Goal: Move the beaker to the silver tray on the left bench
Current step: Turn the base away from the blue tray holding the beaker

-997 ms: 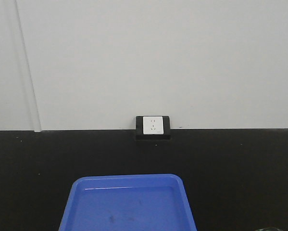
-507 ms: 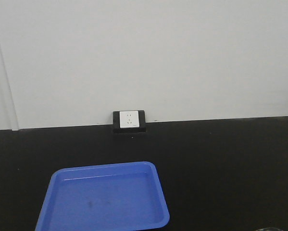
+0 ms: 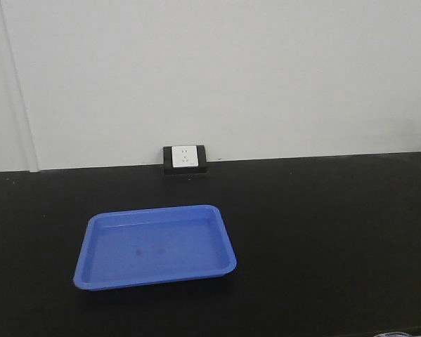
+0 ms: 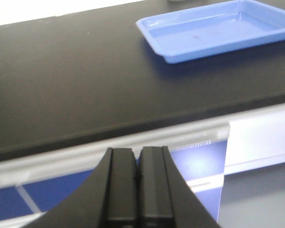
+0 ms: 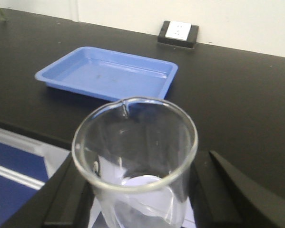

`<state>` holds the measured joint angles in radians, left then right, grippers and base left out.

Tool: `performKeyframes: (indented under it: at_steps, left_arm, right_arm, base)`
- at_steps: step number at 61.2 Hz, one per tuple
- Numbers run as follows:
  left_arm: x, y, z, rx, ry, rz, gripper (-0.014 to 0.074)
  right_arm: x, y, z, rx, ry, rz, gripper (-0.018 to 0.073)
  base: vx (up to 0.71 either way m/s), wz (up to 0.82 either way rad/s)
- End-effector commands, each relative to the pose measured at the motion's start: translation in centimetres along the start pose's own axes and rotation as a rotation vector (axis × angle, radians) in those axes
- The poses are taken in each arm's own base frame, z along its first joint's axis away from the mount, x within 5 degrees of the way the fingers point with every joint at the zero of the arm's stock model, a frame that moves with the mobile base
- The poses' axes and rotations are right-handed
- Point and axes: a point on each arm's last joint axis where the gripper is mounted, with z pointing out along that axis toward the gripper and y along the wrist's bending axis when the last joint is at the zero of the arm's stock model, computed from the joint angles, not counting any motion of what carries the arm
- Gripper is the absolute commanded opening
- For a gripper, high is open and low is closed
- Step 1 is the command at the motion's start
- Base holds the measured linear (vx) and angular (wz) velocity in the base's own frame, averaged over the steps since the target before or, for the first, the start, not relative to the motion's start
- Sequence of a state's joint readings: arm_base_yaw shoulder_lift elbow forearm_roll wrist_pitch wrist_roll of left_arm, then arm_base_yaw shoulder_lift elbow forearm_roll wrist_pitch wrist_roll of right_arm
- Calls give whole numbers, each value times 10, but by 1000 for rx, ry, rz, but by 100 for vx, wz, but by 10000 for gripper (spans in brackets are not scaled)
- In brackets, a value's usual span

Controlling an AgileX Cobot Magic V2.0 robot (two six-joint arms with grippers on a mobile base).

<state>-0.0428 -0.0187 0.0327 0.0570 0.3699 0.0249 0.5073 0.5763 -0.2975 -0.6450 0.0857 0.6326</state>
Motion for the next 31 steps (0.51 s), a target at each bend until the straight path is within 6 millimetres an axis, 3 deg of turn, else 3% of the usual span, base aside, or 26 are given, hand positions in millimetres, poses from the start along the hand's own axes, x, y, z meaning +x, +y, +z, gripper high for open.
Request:
performKeyframes:
  at_steps: [1,31]
  left_arm:
    - [-1,-1,2,7,-63,-2,1]
    - [-1,-1,2,7,-63,-2,1]
  right_arm:
    - [-15,3,-2,-36,-85,-20,-11]
    - [-15,3,-2,-36,-85,-20,-11]
  base:
    - [-33,15]
    - [-34,20]
